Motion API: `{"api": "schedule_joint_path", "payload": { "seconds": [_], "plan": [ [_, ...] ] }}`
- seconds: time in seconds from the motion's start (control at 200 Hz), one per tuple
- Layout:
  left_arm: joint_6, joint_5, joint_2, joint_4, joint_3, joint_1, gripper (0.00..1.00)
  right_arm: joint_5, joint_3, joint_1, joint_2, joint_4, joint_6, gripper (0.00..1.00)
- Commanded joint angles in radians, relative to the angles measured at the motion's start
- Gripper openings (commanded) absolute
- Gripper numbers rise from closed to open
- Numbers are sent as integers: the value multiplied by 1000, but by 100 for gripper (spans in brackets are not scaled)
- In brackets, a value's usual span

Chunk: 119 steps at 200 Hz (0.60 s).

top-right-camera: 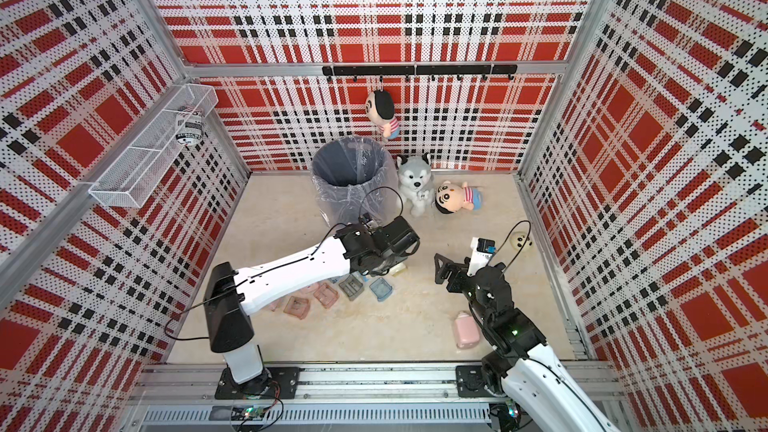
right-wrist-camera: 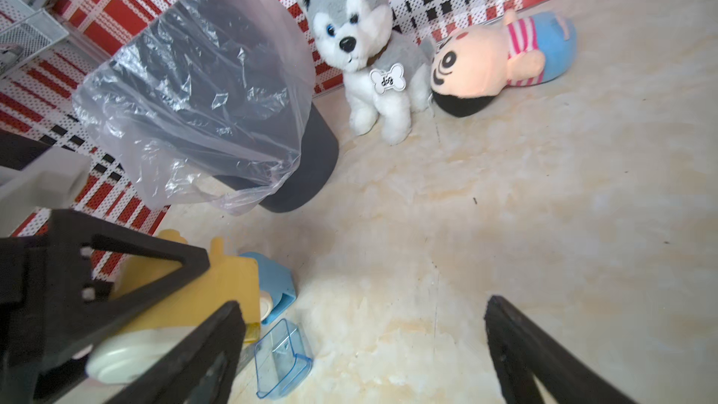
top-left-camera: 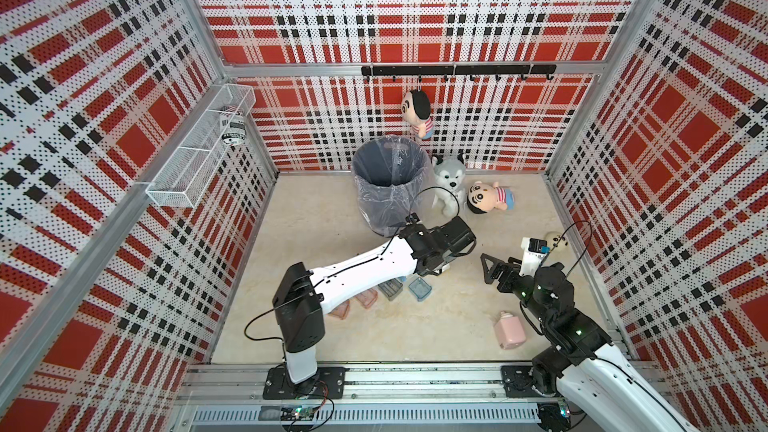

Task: Take out the pencil sharpener tray and clean the shavings
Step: Pick up the pencil sharpener from the center of the board, then open the container of the pencil sharpener.

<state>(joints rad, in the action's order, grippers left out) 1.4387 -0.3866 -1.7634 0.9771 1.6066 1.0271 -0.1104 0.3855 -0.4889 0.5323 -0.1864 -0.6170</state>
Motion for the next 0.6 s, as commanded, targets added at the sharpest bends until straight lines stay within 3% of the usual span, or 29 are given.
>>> {"api": "schedule_joint_path", "payload": {
  "seconds": [0.0,0.18,0.366,0.591],
  "plan": [
    [29,-22,70,-16,-71,-36,39,35,-31,-44,12,114,36,100],
    [9,39,131,-24,-128,-98,39,-104,-64,-247,77,245,188,100],
    [19,95,193,-24,-163,-148,40,-266,-76,-483,234,432,386,100],
    [53,120,301,-25,-233,-200,40,-322,-88,-620,439,700,583,100]
  ]
}}
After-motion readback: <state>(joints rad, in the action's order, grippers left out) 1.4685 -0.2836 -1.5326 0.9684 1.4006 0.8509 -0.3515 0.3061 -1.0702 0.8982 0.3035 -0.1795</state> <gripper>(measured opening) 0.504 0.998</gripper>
